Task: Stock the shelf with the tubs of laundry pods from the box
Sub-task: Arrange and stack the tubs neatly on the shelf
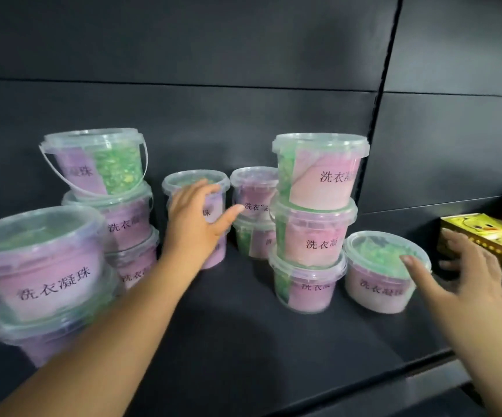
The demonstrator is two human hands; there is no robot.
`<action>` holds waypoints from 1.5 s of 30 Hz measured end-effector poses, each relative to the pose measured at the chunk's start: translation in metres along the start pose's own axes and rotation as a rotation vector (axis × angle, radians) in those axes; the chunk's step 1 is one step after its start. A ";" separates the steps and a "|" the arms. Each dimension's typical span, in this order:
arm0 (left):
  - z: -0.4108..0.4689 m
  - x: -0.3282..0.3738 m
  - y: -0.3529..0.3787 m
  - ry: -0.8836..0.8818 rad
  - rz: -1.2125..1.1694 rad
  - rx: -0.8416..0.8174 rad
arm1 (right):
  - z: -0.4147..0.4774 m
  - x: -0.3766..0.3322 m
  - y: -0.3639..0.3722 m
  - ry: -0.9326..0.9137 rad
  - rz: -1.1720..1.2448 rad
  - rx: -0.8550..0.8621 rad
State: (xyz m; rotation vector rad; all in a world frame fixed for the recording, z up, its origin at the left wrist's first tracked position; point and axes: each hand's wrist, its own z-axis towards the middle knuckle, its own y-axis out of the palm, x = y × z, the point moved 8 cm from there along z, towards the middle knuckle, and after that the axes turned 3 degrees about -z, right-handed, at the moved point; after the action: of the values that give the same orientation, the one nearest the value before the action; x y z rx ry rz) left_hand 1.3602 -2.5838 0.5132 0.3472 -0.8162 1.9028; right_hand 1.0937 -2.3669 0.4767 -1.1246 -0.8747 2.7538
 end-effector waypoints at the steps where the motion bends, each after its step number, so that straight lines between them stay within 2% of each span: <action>1: 0.013 -0.008 -0.005 0.002 0.098 0.018 | 0.001 -0.023 -0.006 -0.118 0.030 0.035; 4: 0.034 -0.037 0.008 -0.094 0.418 -0.134 | -0.012 -0.103 -0.004 -0.476 0.117 0.053; 6: 0.036 -0.042 0.014 -0.040 0.480 -0.164 | -0.030 -0.150 0.016 -0.631 0.215 -0.032; 7: 0.035 -0.041 0.013 -0.007 0.456 -0.140 | -0.035 -0.167 0.033 -0.644 0.267 -0.120; 9: 0.032 -0.037 0.001 -0.001 0.359 -0.091 | -0.039 -0.182 0.074 -0.489 0.377 -0.356; 11: 0.022 -0.028 -0.019 -0.008 0.259 -0.051 | -0.036 -0.180 0.106 -0.231 0.530 -0.512; 13: 0.006 -0.009 -0.044 0.025 0.191 -0.019 | -0.030 -0.176 0.121 -0.047 0.654 -0.538; 15: -0.012 0.004 -0.065 0.032 0.154 -0.032 | -0.026 -0.177 0.128 0.061 0.724 -0.537; 18: -0.038 0.003 -0.093 -0.036 0.151 -0.082 | -0.014 -0.186 0.134 0.121 0.780 -0.489; 21: -0.062 0.000 -0.101 0.011 0.250 -0.226 | 0.004 -0.211 0.150 0.036 0.603 -0.514; 26: -0.093 -0.013 -0.084 0.009 0.295 -0.507 | 0.028 -0.239 0.190 -0.193 -0.186 -0.736; 31: -0.097 -0.012 -0.086 0.055 0.325 -0.486 | 0.052 -0.230 0.210 -0.356 -0.670 -0.703; 33: -0.098 -0.017 -0.085 0.059 0.294 -0.516 | 0.051 -0.221 0.216 -0.407 -0.810 -0.740; 35: -0.098 -0.019 -0.082 0.051 0.278 -0.567 | 0.051 -0.211 0.213 -0.342 -0.805 -0.713; 39: -0.096 -0.018 -0.079 0.011 0.237 -0.664 | 0.065 -0.216 0.201 -0.353 -0.793 -0.503; 43: -0.086 -0.015 -0.076 -0.090 0.204 -0.728 | 0.073 -0.233 0.185 -0.338 -0.491 -0.358; 45: -0.071 -0.015 -0.071 -0.151 0.192 -0.735 | 0.067 -0.249 0.168 -0.345 -0.346 -0.338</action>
State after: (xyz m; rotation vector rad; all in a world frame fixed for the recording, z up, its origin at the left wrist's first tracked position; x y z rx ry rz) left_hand 1.4371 -2.5265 0.4800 -0.0483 -1.6190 1.6156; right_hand 1.2612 -2.6003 0.5865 -0.4573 -1.4588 2.5998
